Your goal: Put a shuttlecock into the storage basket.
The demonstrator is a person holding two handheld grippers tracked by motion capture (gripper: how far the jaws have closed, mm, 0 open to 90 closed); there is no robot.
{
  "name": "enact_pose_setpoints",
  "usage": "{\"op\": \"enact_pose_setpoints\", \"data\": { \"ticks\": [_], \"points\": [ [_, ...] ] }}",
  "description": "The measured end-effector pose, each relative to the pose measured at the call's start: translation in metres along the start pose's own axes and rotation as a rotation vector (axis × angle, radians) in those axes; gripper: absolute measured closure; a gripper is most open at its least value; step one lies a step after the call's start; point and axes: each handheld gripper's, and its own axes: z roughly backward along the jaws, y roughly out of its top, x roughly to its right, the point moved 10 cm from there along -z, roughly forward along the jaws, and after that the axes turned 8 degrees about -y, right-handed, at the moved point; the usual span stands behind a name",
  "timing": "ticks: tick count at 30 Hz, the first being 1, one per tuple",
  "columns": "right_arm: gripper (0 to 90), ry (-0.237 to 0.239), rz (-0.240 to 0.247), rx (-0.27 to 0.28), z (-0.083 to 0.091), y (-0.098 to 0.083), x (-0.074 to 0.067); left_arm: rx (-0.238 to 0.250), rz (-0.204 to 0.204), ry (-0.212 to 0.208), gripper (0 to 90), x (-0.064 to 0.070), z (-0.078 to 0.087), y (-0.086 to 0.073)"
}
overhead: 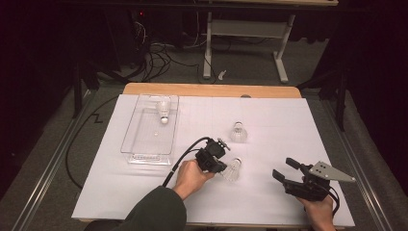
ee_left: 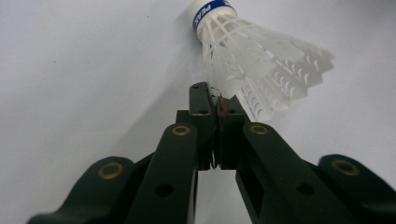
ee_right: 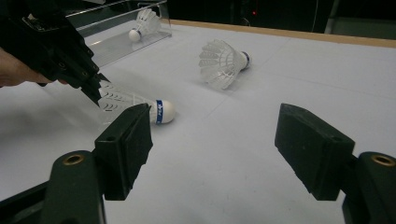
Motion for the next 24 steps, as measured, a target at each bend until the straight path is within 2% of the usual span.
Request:
{"op": "enact_pose_setpoints", "data": {
  "ticks": [8,24],
  "points": [
    [27.7,0.001,-0.001,-0.003,0.0,0.0,0.0,-0.008,-0.005,-0.008,89.6,0.0,0.001,-0.001],
    [27.8,-0.001,0.001,-0.005,-0.001,-0.001,0.0,0.007,-0.012,-0.029,89.9,0.004,0.014,-0.001]
  ]
}}
